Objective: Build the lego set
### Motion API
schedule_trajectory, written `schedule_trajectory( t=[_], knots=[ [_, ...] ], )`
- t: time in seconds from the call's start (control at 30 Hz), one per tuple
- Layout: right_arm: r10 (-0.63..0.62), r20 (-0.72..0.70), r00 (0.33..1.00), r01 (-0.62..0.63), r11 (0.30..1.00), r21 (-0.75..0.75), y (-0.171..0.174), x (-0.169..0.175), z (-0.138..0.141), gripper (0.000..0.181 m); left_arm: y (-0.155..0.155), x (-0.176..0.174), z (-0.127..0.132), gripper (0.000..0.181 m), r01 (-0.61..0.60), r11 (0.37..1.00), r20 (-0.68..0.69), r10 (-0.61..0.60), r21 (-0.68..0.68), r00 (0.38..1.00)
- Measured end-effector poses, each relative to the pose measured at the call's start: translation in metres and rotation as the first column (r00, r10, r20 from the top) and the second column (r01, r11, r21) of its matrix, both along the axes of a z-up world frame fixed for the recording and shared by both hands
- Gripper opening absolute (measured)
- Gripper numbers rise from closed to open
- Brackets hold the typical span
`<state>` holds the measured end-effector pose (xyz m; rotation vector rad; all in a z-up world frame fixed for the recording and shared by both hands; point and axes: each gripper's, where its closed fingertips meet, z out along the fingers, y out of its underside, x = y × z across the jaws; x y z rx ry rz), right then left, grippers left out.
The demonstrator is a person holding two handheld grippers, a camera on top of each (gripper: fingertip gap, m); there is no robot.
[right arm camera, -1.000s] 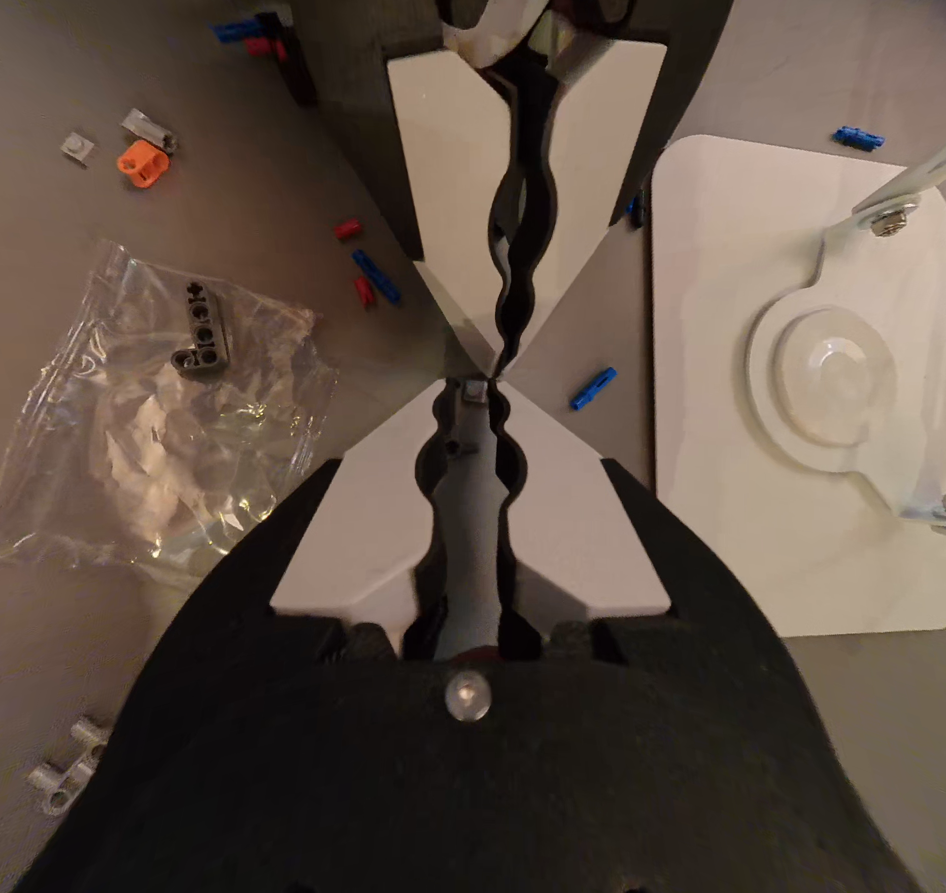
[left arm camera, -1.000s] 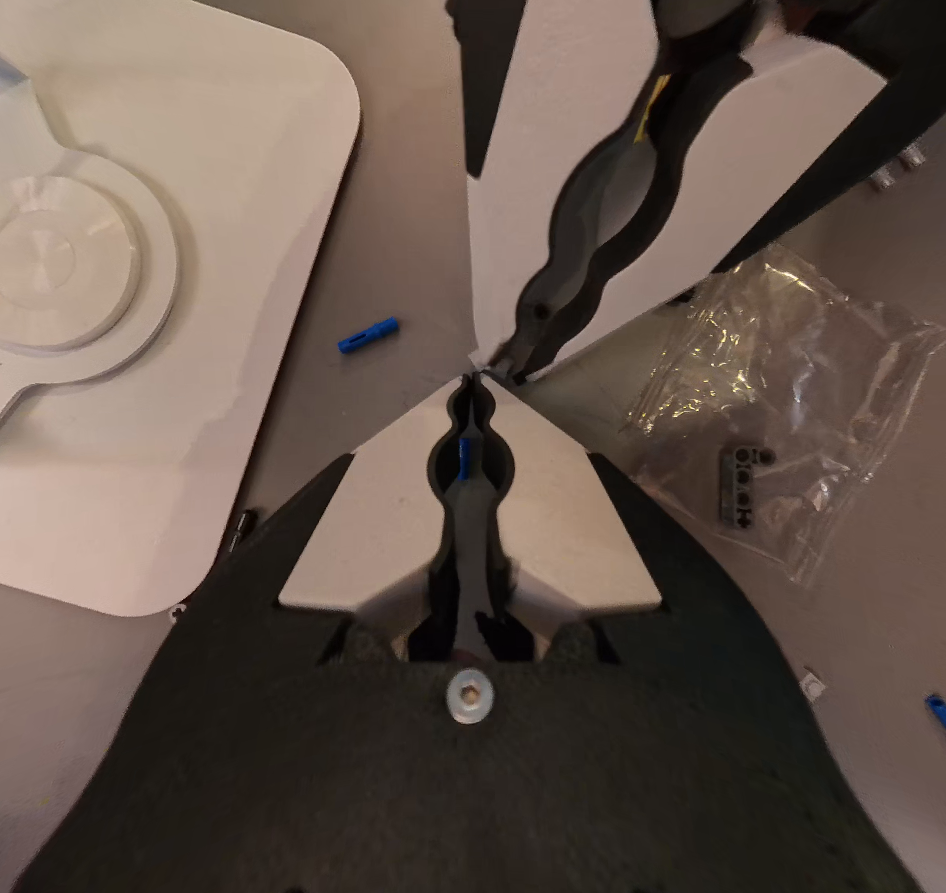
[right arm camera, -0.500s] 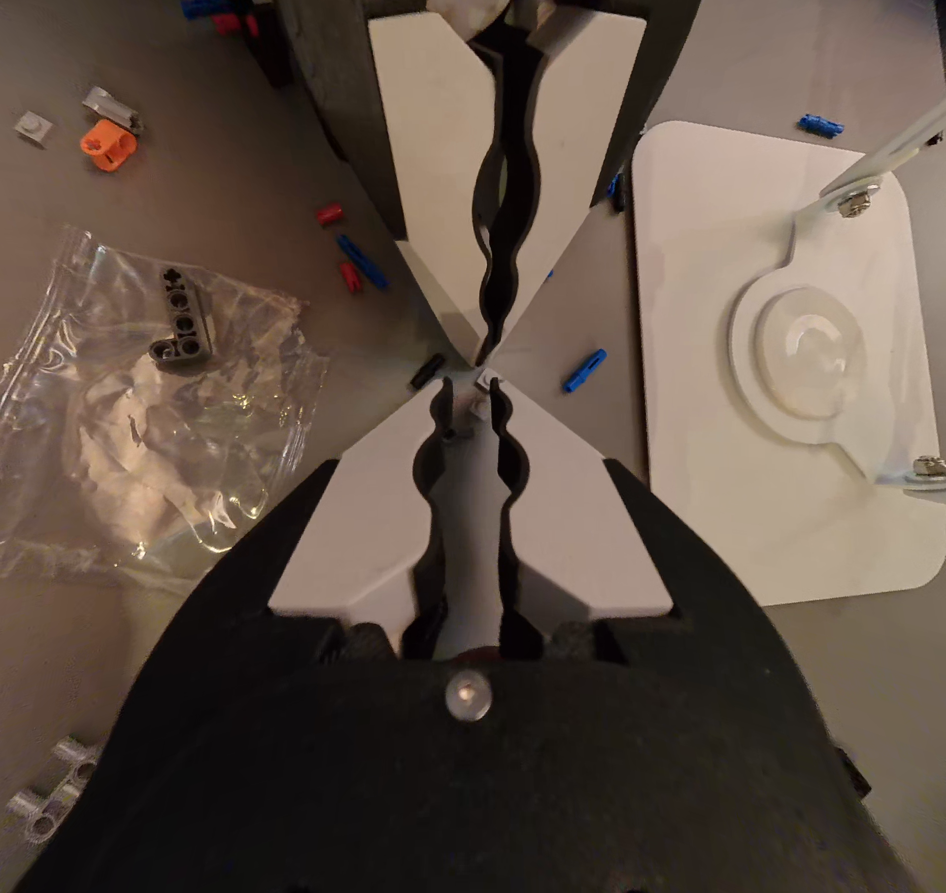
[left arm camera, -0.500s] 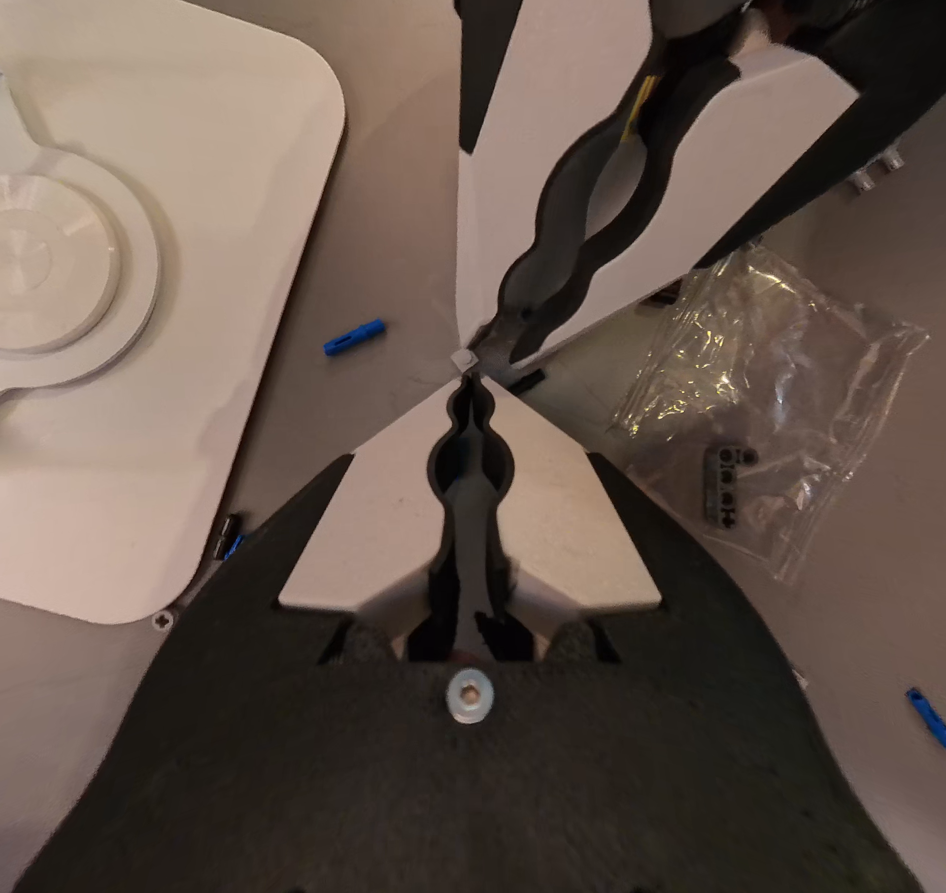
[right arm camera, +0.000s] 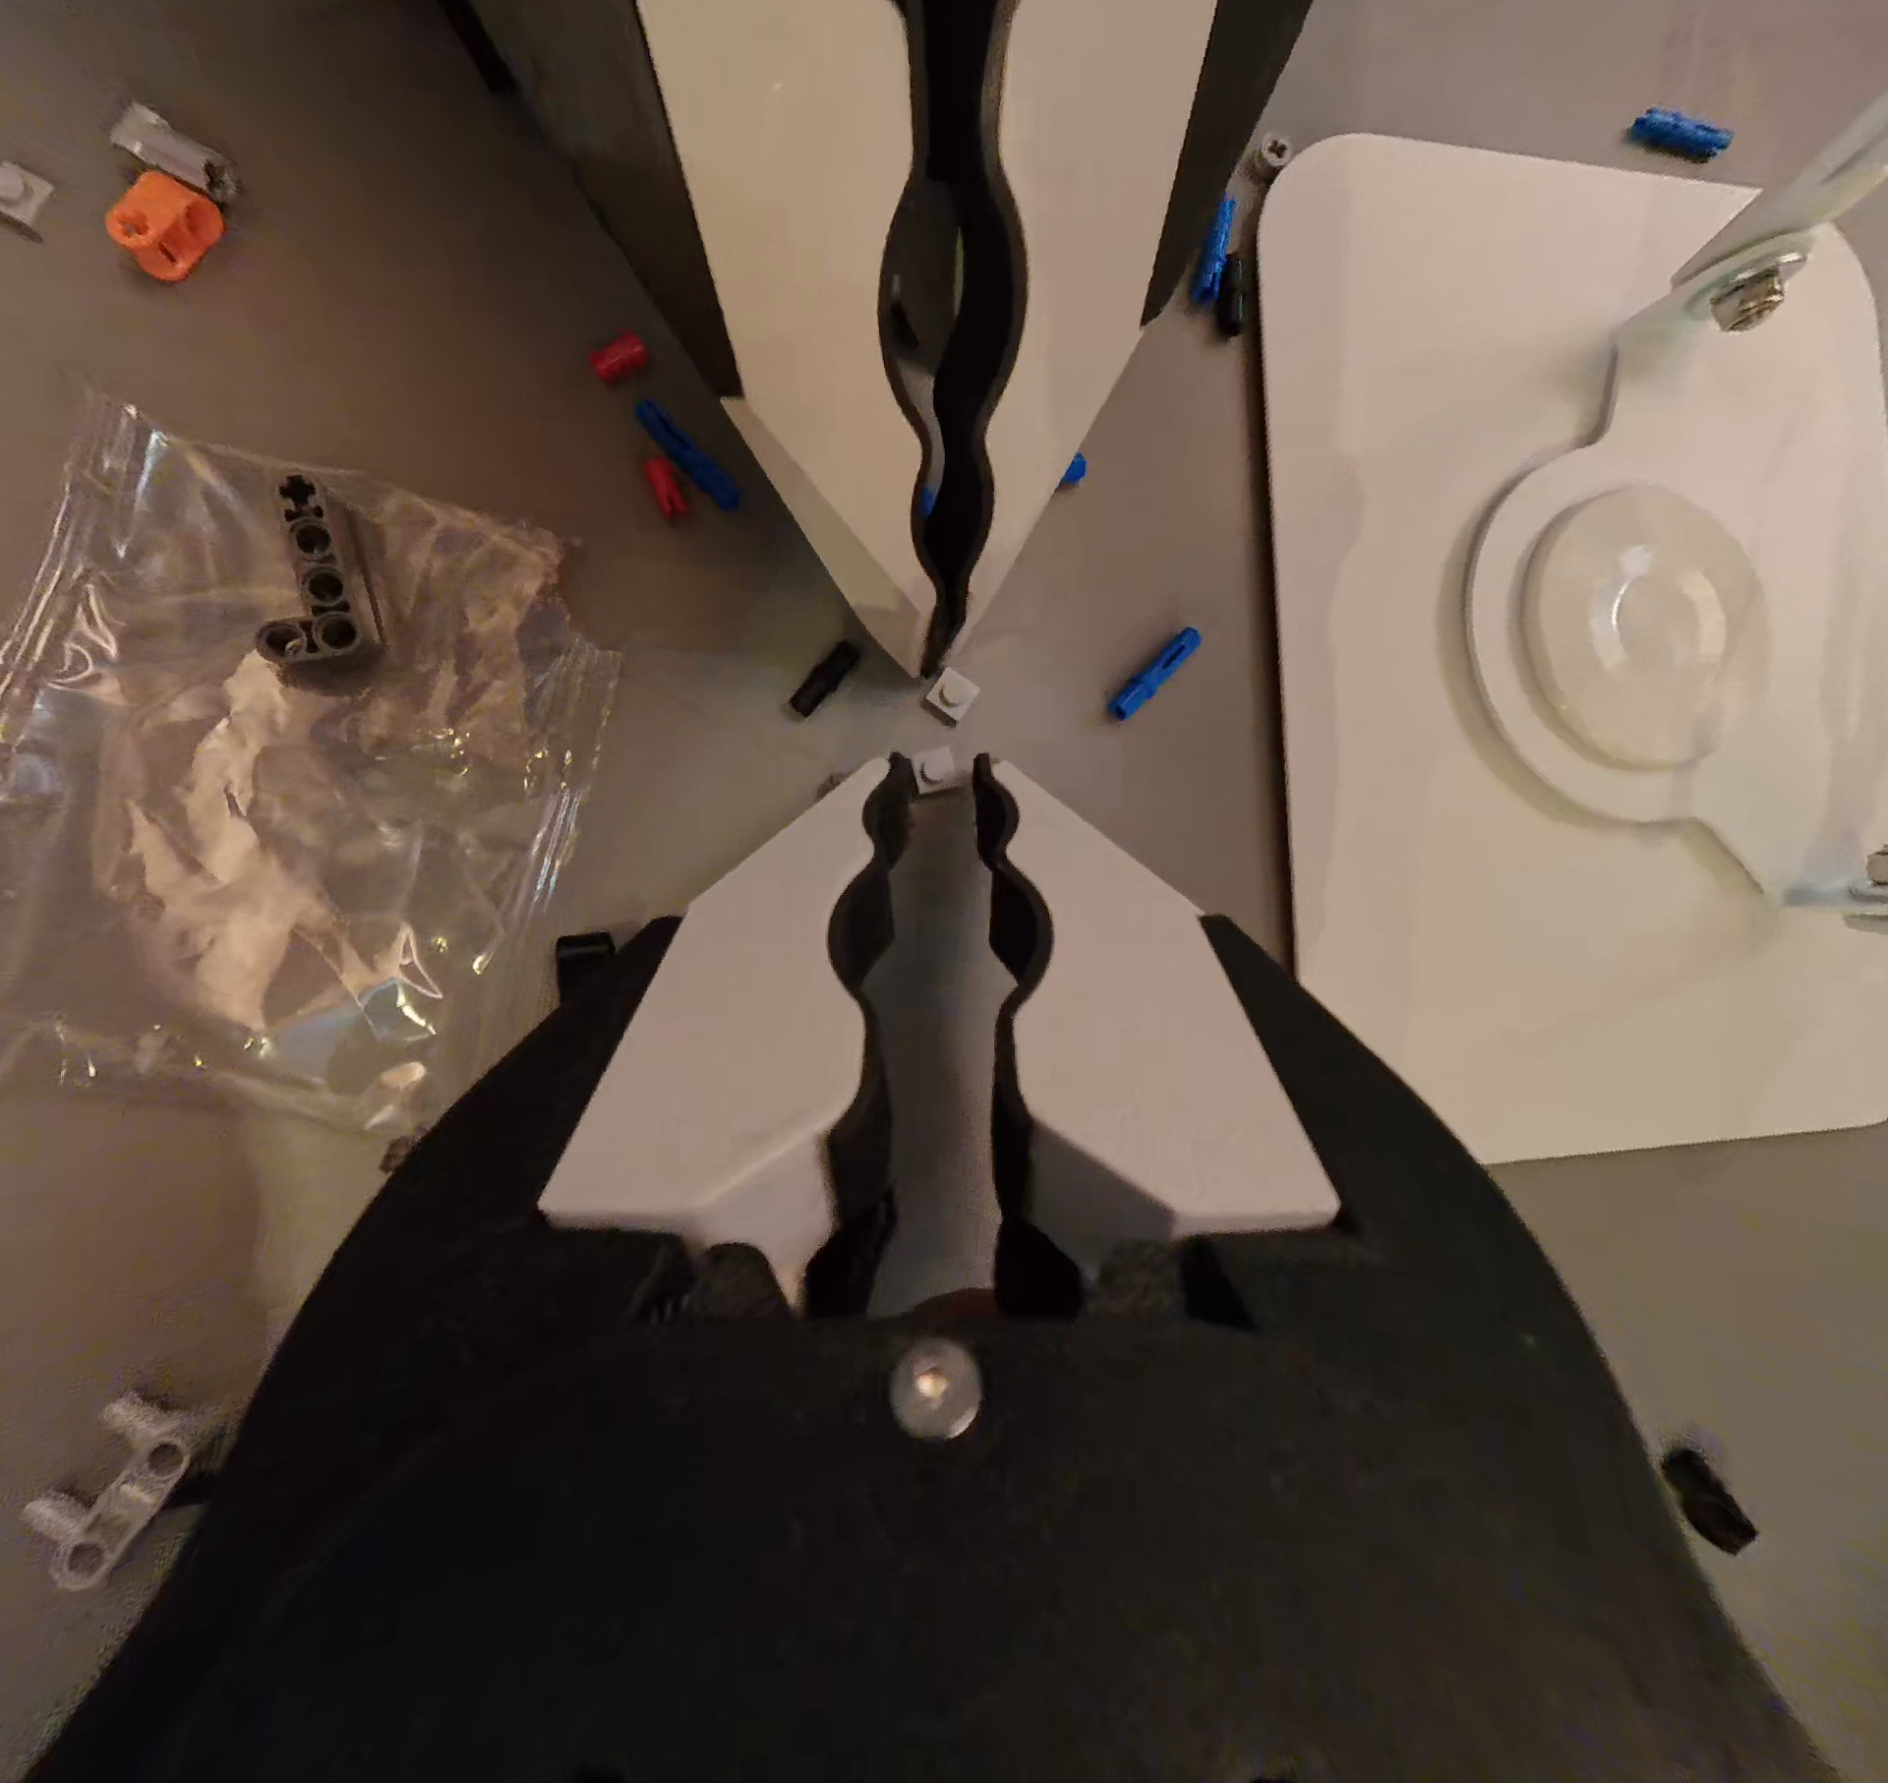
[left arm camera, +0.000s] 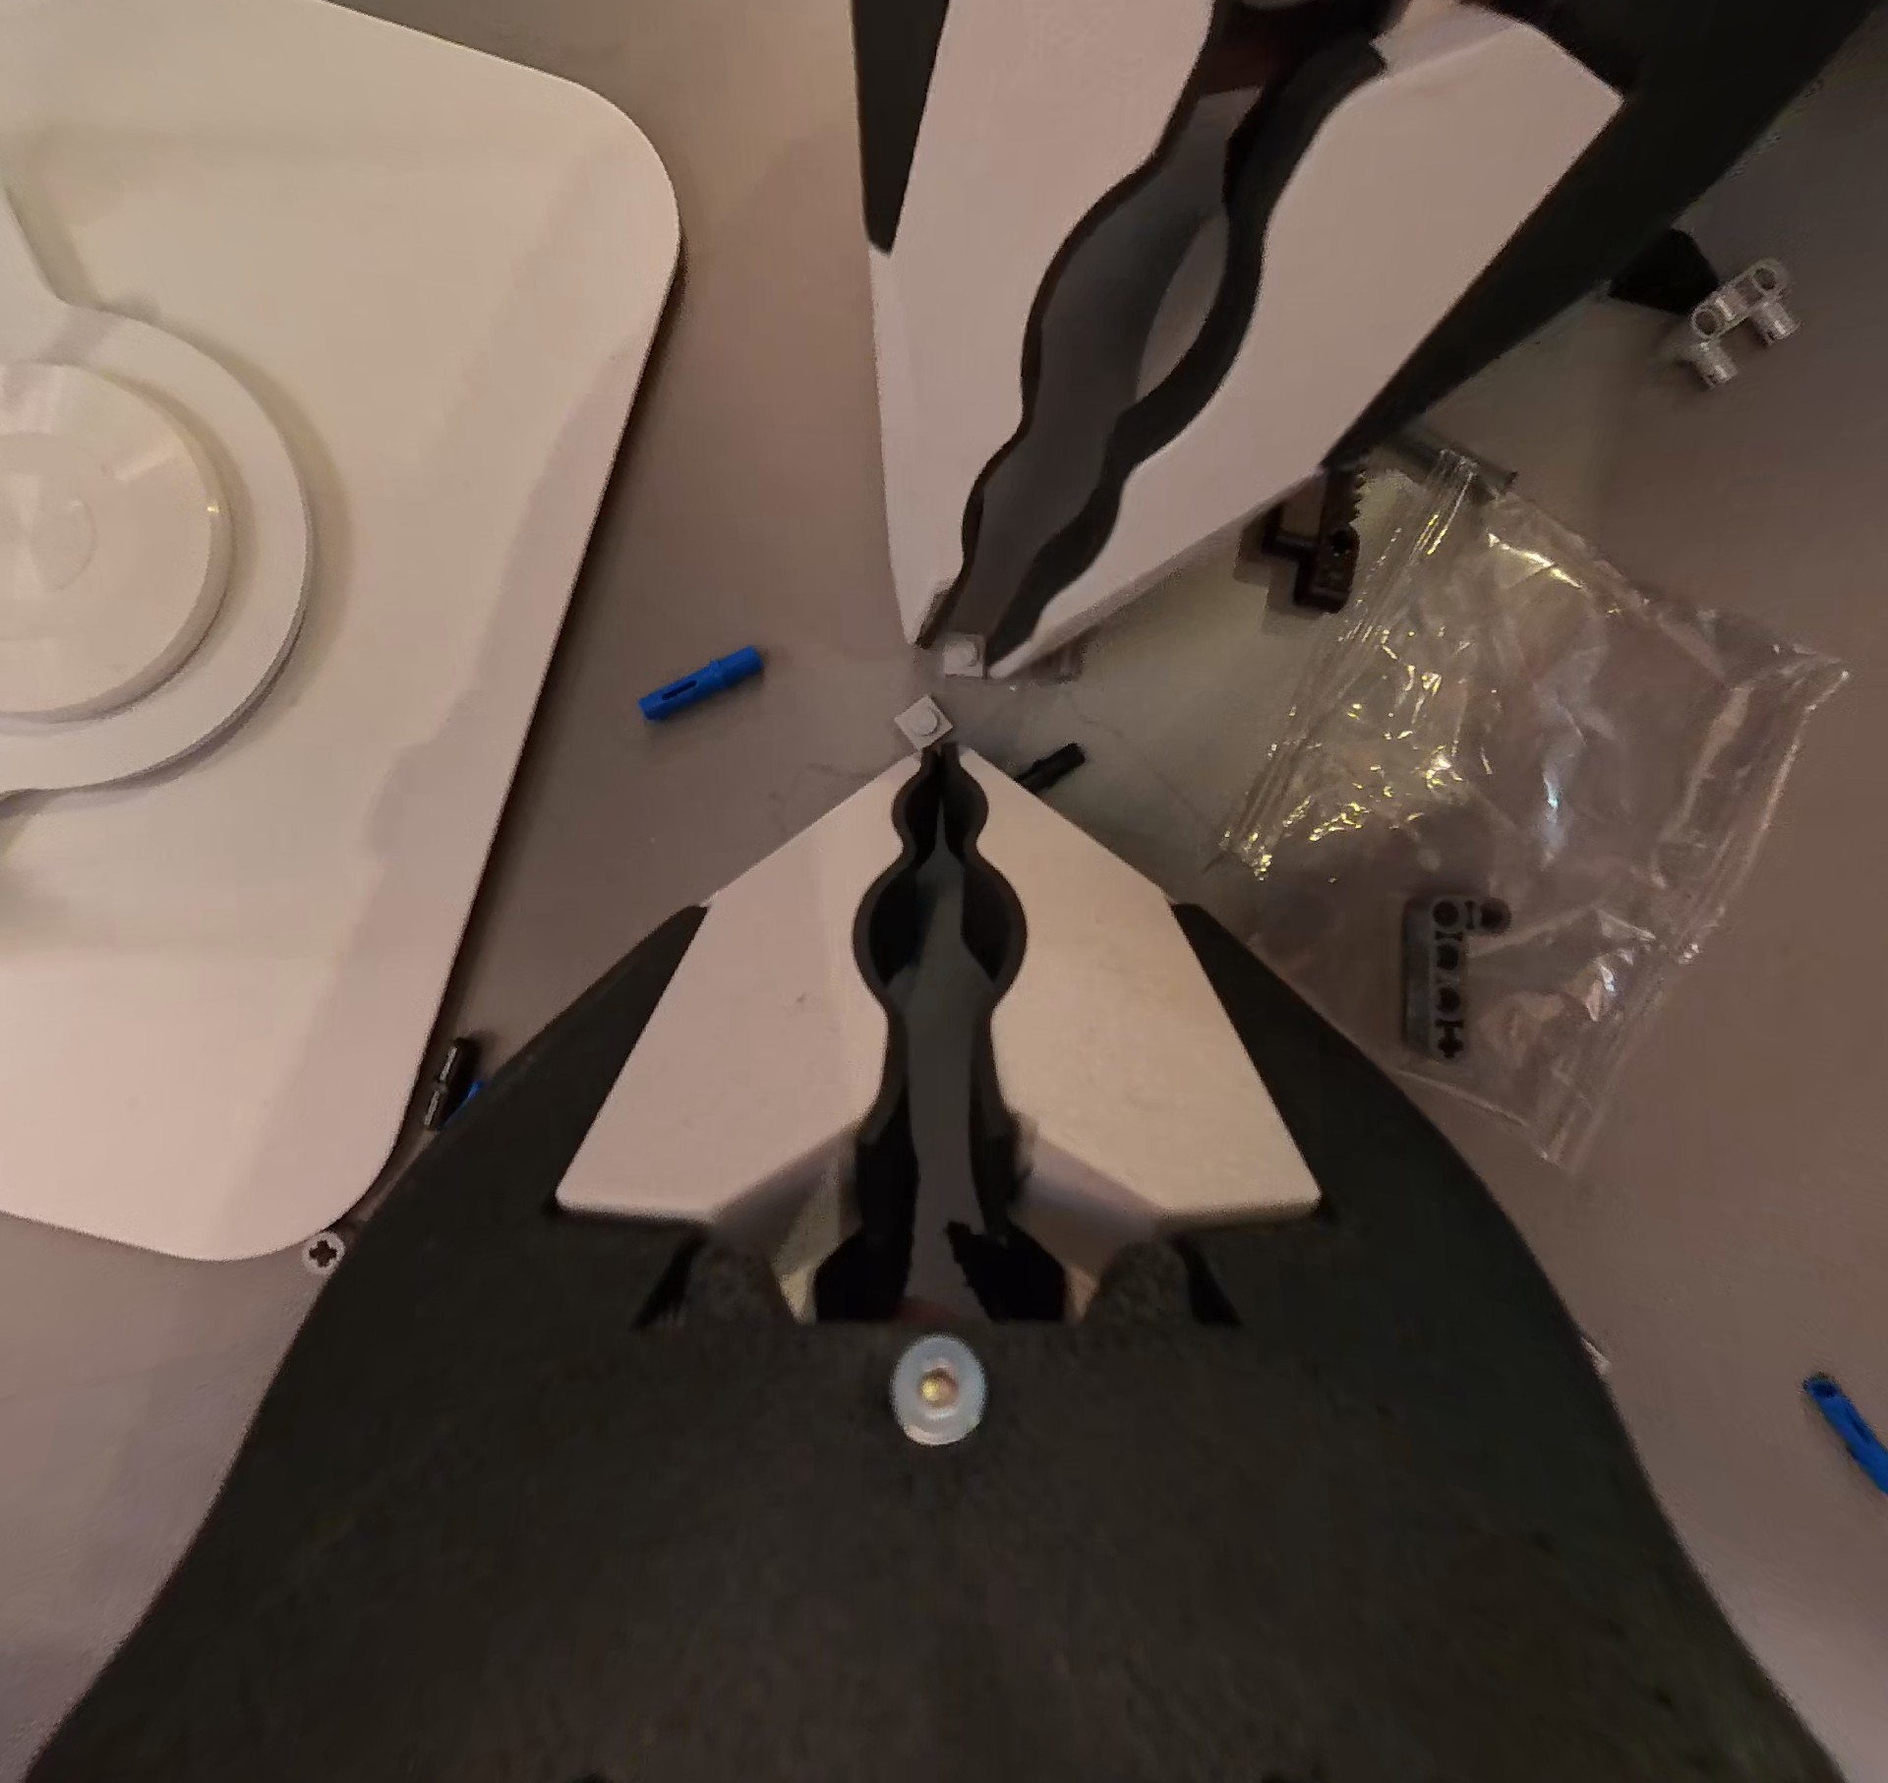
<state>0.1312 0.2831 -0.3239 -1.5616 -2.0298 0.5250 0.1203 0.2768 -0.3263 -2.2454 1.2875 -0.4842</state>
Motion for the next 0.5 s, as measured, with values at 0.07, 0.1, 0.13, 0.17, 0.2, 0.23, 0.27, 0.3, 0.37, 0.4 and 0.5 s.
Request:
schedule_trajectory(
  t=[0.07,0.1,0.13,0.17,0.2,0.23,0.27,0.3,0.37,0.4,0.5],
  knots=[
    [0.009,0.005,1.0,-0.009,1.0,-0.011,0.0022,0.0002,-0.0005,0.007,-0.0001,-0.0001,0.0,0.0,0.001,1.0,-0.001,-0.001,-0.001,1.0],
    [0.018,0.005,1.0,-0.018,1.0,-0.024,0.0018,0.0001,-0.0005,0.006,-0.0001,-0.0002,-0.0001,0.0,0.002,1.0,-0.002,-0.002,-0.001,1.0],
    [0.028,0.004,1.0,-0.028,0.999,-0.033,0.0012,-0.0002,-0.0005,0.007,-0.0002,-0.0004,-0.0001,0.0,0.003,1.0,-0.002,-0.003,-0.001,1.0],
    [0.036,0.0,0.999,-0.036,0.998,-0.042,0.0008,-0.0008,-0.0005,0.007,-0.0002,-0.0005,-0.0001,0.0,0.003,1.0,-0.002,-0.003,-0.001,1.0],
    [0.042,-0.003,0.999,-0.042,0.998,-0.054,0.0001,-0.0012,-0.0004,0.009,-0.0002,-0.0005,0.0,0.0,0.003,1.0,0.0,-0.003,-0.002,1.0],
    [0.047,-0.004,0.999,-0.047,0.997,-0.067,-0.0006,-0.0012,-0.0005,0.009,-0.0002,-0.0005,-0.0001,0.0,0.003,1.0,0.002,-0.003,-0.003,1.0],
    [0.049,-0.005,0.999,-0.049,0.996,-0.076,-0.001,-0.0012,-0.0007,0.009,0.0002,-0.0006,0.0,0.0,0.002,1.0,0.003,-0.002,-0.003,1.0],
    [0.047,-0.005,0.999,-0.047,0.995,-0.085,-0.0009,-0.0014,-0.0009,0.006,0.0005,-0.0011,0.0,0.0,0.002,1.0,0.002,-0.002,-0.002,1.0],
    [0.036,-0.011,0.999,-0.037,0.994,-0.098,-0.0011,-0.002,-0.0006,0.005,0.0025,-0.0039,0.0,0.0,-0.003,1.0,-0.008,0.003,0.005,1.0],
    [0.026,-0.014,1.0,-0.027,0.994,-0.107,-0.001,-0.0022,-0.0002,0.005,0.0036,-0.0055,0.0003,0.0,-0.005,1.0,-0.011,0.005,0.009,1.0],
    [-0.006,-0.044,0.999,0.001,0.992,-0.125,-0.0026,-0.0051,0.0034,0.005,0.008,-0.0089,0.0031,0.0,-0.017,1.0,-0.005,0.017,0.024,1.0]
  ],
)
